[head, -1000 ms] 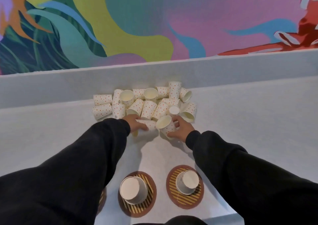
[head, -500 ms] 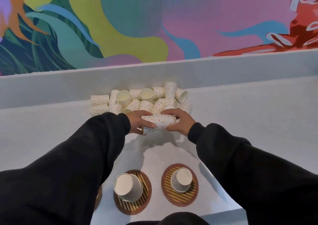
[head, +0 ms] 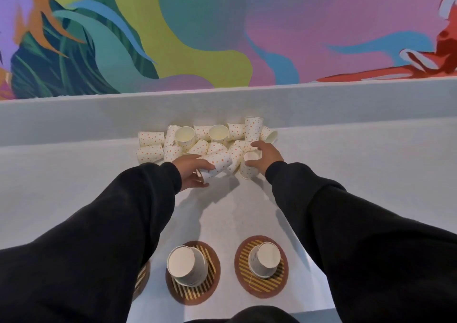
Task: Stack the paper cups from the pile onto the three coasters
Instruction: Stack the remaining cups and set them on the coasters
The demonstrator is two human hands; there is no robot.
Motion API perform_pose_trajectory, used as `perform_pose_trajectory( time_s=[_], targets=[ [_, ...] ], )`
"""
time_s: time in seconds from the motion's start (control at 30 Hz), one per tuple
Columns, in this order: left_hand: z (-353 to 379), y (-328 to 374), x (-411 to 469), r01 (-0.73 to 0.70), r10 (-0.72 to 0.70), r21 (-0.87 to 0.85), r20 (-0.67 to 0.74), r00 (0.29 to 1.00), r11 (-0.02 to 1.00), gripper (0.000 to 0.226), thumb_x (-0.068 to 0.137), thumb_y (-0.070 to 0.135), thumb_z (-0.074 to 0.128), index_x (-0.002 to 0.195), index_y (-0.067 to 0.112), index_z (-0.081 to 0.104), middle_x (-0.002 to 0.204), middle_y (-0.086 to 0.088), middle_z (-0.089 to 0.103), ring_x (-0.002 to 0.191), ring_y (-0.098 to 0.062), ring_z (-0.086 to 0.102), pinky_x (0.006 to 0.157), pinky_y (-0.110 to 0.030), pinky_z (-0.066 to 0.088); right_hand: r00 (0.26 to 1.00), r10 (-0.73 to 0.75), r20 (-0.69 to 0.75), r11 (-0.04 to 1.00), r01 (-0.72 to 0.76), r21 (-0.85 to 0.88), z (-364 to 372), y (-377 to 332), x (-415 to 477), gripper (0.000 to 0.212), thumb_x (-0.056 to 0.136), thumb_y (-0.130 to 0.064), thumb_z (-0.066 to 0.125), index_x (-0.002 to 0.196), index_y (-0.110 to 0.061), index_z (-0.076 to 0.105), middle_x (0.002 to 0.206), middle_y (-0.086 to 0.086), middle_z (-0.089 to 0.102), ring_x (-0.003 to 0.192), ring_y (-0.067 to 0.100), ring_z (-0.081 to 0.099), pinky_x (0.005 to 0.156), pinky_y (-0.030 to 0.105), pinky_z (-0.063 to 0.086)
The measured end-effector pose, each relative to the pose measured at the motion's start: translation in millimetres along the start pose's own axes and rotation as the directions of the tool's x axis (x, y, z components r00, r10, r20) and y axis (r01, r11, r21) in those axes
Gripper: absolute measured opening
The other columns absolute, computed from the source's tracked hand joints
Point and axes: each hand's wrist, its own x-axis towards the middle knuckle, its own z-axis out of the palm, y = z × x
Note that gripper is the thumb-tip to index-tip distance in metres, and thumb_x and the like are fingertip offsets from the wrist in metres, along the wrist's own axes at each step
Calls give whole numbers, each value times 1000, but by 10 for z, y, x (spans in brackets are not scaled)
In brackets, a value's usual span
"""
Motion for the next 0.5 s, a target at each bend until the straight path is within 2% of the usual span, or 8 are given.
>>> perform_pose_trajectory(
  time_s=[0.1,0.2,0.27,0.3,0.4,0.5],
  targets=[
    [-56,-38,15,22,-21,19,-38,999,1000,56,83,-2,75,132,17,57,130,-15,56,114,-38,60,76,-48,62,997,-28,77,992,37,-121,47,-85,23,46,95,-17,71,139,-14,58,143,11,57,130,32,55,110,41,45],
    [-93,-49,28,20,-19,15,-98,995,1000,67,77,-1,81,134,20,54,135,-16,54,121,-41,58,80,-50,62,999,-1,46,992,7,-126,67,-107,22,46,96,-23,71,140,-16,58,142,9,60,130,32,56,112,43,44],
    [-132,-49,29,4,-3,12,-101,995,1000,76,69,3,87,138,15,54,134,-16,61,118,-40,63,84,-51,62,997,82,12,992,-83,91,35,-89,28,49,95,-31,72,140,-20,58,140,8,61,126,32,58,110,47,48],
    [-146,-51,31,-7,9,17,-95,995,1000,80,68,5,89,140,12,54,131,-15,65,115,-39,66,85,-51,61,991,134,7,967,-132,219,-5,-84,27,49,95,-35,72,141,-22,58,138,7,63,119,32,62,103,47,54],
    [-132,-46,12,-46,47,22,-59,997,999,72,72,4,89,137,5,58,120,-14,73,105,-34,73,89,-50,60,976,214,24,862,-201,466,-175,-91,-16,44,97,-36,69,137,-20,61,125,10,68,96,26,67,76,38,61],
    [-30,-16,-6,-67,67,-8,7,998,998,62,75,8,89,132,5,63,121,-15,73,107,-35,72,94,-49,58,966,216,143,691,-255,676,-276,-72,-106,38,98,-31,69,130,-12,64,116,13,68,84,24,67,73,39,62]
  ],
)
